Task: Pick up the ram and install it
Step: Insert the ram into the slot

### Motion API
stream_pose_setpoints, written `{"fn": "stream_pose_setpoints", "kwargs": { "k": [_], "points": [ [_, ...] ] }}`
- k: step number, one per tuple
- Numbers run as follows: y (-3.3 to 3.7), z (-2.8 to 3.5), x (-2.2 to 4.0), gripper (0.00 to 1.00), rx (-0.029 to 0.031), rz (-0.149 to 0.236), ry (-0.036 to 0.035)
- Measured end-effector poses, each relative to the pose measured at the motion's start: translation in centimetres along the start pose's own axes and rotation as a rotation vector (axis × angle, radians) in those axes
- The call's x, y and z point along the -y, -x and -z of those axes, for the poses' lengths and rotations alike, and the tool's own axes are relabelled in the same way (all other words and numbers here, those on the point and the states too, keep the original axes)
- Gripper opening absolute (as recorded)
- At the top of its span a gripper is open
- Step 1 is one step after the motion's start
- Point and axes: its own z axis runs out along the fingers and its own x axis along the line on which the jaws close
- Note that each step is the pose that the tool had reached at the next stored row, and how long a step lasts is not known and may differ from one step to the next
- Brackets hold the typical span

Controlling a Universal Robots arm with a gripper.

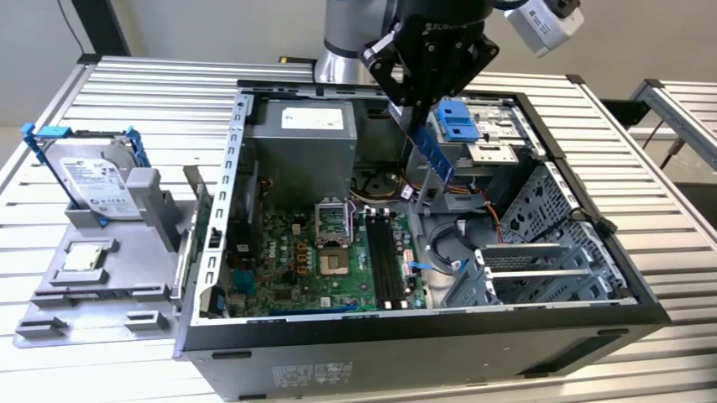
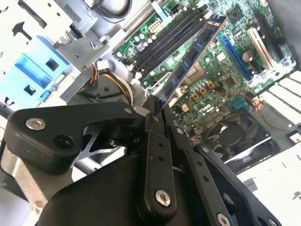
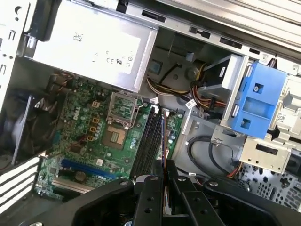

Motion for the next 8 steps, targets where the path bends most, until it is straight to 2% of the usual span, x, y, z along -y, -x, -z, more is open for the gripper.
{"fn": "stream_pose_setpoints", "kwargs": {
  "k": [3,6,8],
  "points": [
    [0.00,0.00,0.00,0.00,0.0003,-0.050,-0.0015],
    [0.00,0.00,0.00,0.00,0.0003,-0.055,-0.0017],
    [0.01,-0.01,0.02,0.00,0.0011,-0.057,0.0010]
  ]
}}
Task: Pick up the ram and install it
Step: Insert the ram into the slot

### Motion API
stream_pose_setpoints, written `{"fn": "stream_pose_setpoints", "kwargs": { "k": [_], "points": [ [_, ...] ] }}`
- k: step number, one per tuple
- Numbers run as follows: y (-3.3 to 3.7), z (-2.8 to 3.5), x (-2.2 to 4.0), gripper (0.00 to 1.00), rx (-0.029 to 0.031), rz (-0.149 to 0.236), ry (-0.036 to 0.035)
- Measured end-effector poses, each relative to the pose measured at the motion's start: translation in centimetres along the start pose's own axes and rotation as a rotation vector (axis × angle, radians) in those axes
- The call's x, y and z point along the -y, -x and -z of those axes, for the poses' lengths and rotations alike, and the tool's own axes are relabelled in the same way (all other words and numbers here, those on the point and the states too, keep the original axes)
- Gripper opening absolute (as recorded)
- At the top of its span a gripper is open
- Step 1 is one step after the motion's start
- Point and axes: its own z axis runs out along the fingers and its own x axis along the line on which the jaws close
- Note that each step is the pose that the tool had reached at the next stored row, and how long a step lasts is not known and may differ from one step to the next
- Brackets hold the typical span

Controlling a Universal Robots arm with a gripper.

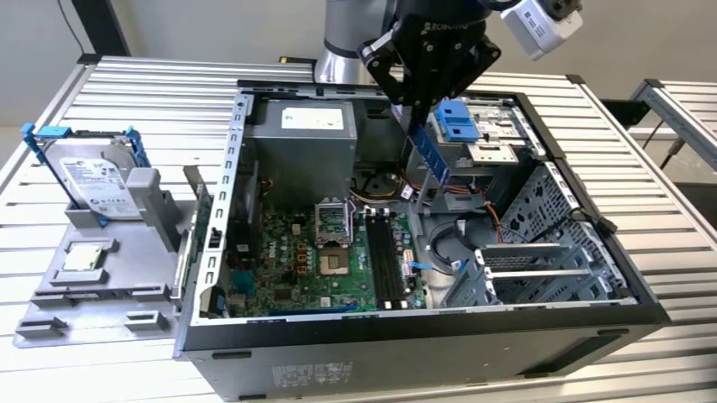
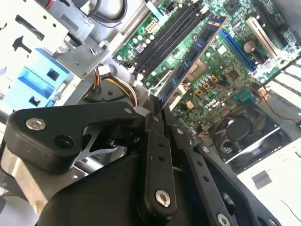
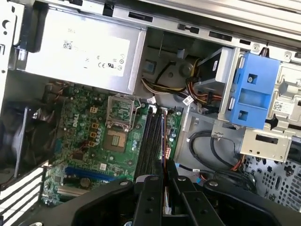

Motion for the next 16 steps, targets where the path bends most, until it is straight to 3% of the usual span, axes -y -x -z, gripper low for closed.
{"fn": "stream_pose_setpoints", "kwargs": {
  "k": [2,4,8,14,16],
  "points": [
    [0.02,-0.02,0.00,0.00,-0.0001,-0.005,0.0002],
    [0.03,-0.07,0.01,0.00,-0.0033,-0.009,0.0047],
    [0.04,-0.22,0.01,0.00,-0.0048,-0.040,0.0044],
    [0.83,-0.53,0.17,0.00,-0.0051,-0.064,0.0037],
    [0.96,-0.52,0.20,0.00,-0.0079,-0.066,0.0039]
  ]
}}
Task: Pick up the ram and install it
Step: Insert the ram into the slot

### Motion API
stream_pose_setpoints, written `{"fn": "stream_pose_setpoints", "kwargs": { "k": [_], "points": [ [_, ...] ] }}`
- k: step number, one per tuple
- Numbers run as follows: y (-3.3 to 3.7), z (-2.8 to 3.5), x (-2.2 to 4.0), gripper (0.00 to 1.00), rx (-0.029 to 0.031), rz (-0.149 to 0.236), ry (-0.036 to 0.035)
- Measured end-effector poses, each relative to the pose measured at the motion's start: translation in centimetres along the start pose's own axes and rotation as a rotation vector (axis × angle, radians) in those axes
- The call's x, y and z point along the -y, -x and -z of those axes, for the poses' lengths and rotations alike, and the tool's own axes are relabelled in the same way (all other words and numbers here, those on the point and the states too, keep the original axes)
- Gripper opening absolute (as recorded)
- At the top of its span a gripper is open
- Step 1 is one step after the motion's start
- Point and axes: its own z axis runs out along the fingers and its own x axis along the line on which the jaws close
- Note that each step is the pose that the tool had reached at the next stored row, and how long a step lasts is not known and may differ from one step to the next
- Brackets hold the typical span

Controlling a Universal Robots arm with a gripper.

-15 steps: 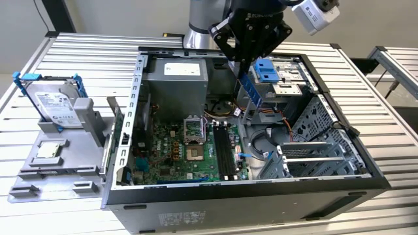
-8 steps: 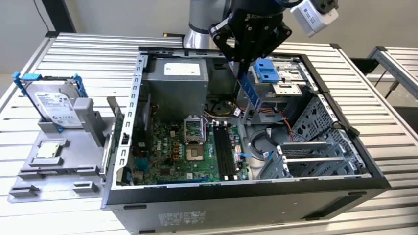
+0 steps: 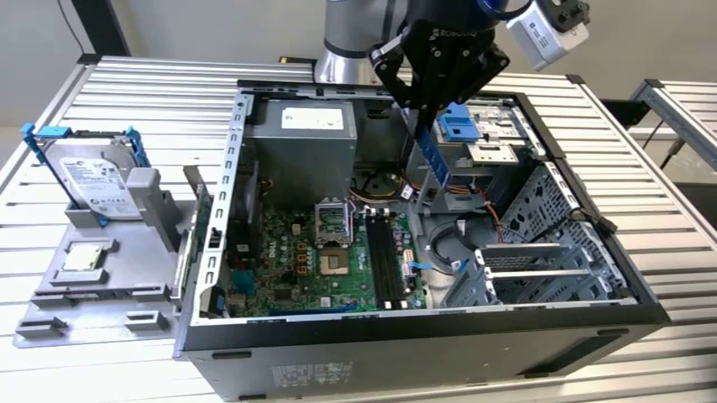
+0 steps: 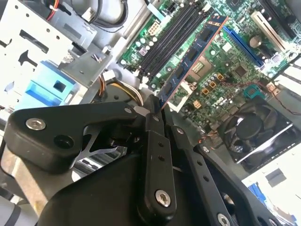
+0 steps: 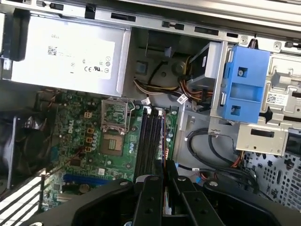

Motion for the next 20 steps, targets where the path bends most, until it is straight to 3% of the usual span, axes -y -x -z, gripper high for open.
{"fn": "stream_pose_setpoints", "kwargs": {
  "k": [1,6,9,20],
  "points": [
    [0.07,-0.01,0.01,0.00,-0.0034,0.000,0.0007],
    [0.80,-0.33,0.10,0.00,-0.0038,0.000,0.0010],
    [1.20,-0.54,0.15,0.00,-0.0031,-0.001,0.0061],
    [2.25,-2.25,0.31,0.00,-0.0030,-0.006,0.0066]
  ]
}}
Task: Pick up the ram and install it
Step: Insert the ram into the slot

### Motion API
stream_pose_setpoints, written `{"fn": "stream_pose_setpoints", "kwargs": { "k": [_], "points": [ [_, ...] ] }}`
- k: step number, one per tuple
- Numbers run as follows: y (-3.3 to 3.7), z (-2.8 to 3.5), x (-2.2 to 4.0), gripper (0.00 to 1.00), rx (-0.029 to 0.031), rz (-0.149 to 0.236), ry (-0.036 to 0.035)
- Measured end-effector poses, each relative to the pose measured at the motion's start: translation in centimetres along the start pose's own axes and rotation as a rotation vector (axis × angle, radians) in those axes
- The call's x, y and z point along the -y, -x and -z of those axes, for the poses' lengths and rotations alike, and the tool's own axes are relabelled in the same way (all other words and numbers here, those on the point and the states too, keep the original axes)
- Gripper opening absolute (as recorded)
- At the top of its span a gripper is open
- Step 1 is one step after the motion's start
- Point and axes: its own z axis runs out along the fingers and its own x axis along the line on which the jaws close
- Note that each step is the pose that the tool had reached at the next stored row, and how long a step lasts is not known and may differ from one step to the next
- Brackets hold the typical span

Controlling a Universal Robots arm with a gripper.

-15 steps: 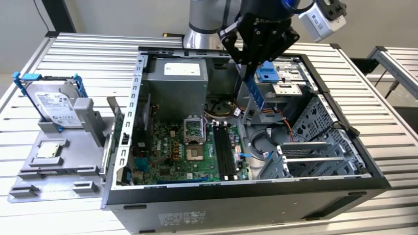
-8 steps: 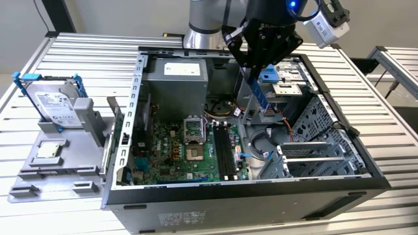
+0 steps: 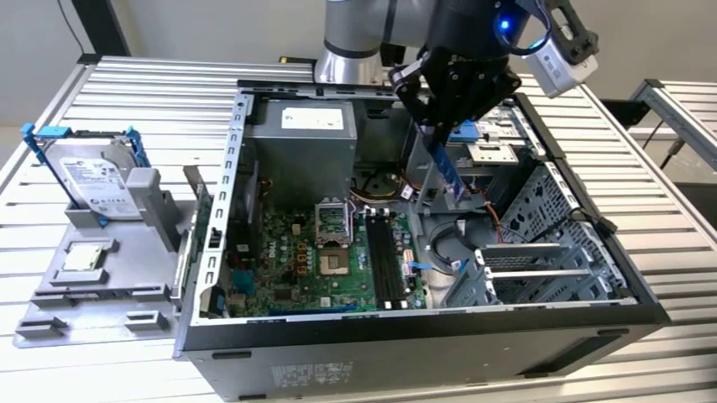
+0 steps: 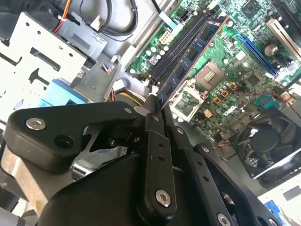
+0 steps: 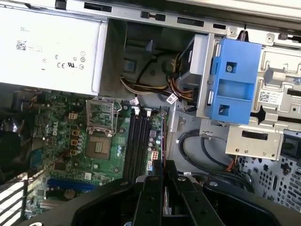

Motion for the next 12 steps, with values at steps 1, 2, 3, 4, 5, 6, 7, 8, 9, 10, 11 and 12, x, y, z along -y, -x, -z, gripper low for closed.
{"fn": "stream_pose_setpoints", "kwargs": {
  "k": [1,2,3,4,5,6,7,8,9,10,11,12],
  "points": [
    [0.05,-0.11,0.01,0.00,0.0001,-0.005,0.0000],
    [0.08,-0.21,0.01,0.00,0.0003,-0.012,-0.0002],
    [0.10,-0.31,0.02,0.00,0.0004,-0.020,-0.0004],
    [0.12,-0.42,0.02,0.00,0.0005,-0.025,-0.0004],
    [0.12,-0.55,0.03,0.00,0.0005,-0.025,-0.0005],
    [0.12,-0.68,0.03,0.00,0.0007,-0.025,-0.0006],
    [0.13,-0.84,0.03,0.00,0.0008,-0.025,-0.0006],
    [0.13,-1.02,0.04,0.00,0.0010,-0.025,-0.0005],
    [0.14,-1.20,0.04,0.00,0.0010,-0.025,-0.0005],
    [0.14,-1.39,0.05,0.00,0.0012,-0.025,-0.0004],
    [0.14,-1.56,0.06,0.00,0.0012,-0.025,-0.0005],
    [0.14,-1.74,0.06,0.00,0.0013,-0.025,-0.0006]
  ]
}}
